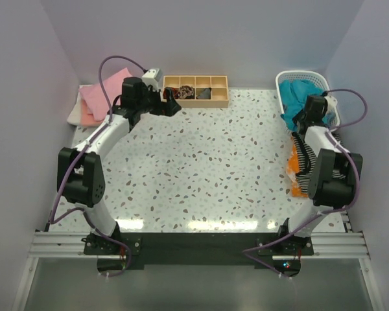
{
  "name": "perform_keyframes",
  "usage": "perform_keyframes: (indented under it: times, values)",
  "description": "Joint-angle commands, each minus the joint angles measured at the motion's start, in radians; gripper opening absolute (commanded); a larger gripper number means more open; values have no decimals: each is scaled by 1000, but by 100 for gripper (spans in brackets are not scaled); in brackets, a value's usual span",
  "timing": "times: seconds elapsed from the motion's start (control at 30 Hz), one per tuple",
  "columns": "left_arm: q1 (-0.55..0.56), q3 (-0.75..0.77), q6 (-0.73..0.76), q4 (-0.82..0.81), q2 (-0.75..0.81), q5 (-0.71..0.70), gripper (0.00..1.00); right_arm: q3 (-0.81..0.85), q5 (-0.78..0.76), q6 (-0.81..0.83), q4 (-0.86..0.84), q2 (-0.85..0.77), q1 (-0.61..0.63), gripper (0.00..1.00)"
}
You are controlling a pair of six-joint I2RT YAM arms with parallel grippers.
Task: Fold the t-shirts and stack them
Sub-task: Grab the tshirt from the pile, then move the tshirt to the center of the board
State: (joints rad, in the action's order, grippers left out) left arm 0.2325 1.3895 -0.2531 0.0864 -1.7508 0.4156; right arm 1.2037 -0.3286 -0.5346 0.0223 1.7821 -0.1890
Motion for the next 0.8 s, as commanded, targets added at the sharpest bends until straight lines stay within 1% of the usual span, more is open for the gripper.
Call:
perform_keyframes:
  times: [0.0, 0.03, 0.07, 0.13, 0.17, 0.2, 0.23, 0.27, 0.3, 0.33, 0.37, 0.4, 0.43, 0.53, 0.6, 0.7, 0.77]
  values:
    - [8, 22, -29, -68, -7, 9, 100, -35, 405, 47, -226, -214, 39, 0]
    - [8, 22, -34, -70, -10, 21, 100, -15, 489, 57, -238, -223, 40, 0]
    - [8, 25, -37, -103, -13, 29, 100, 5, 623, 61, -237, -231, 45, 0]
    - [10, 29, -46, -111, -19, 41, 100, 46, 712, 61, -219, -269, 60, 0]
    - [10, 31, -49, -114, -22, 42, 100, 68, 805, 77, -213, -283, 84, 0]
    - [11, 32, -54, -117, -21, 40, 100, 97, 835, 91, -167, -303, 101, 0]
    - [11, 29, -57, -120, -13, 32, 100, 171, 864, 114, -126, -308, 123, 0]
    - [11, 20, -61, -126, -7, 23, 100, 219, 894, 178, -72, -309, 179, 0]
    - [11, 11, -74, -132, -1, 9, 100, 262, 928, 212, 33, -312, 219, 0]
    - [11, 3, -80, -146, 14, -15, 100, 337, 942, 266, 77, -322, 253, 0]
    - [11, -15, -89, -149, 23, -29, 100, 368, 954, 281, 141, -328, 313, 0]
    - [13, -26, -90, -166, 33, -49, 100, 394, 1009, 286, 159, -335, 338, 0]
    - [11, -50, -94, -175, 54, -58, 100, 443, 1037, 292, 174, -349, 383, 0]
    - [11, -105, -98, -209, 105, -98, 100, 505, 1105, 283, 206, -389, 454, 0]
    - [11, -132, -103, -227, 131, -127, 100, 551, 1143, 279, 237, -400, 476, 0]
    - [10, -188, -110, -240, 197, -182, 100, 556, 1310, 207, 209, -437, 513, 0]
    - [10, -208, -112, -238, 226, -217, 100, 542, 1362, 173, 165, -487, 522, 0]
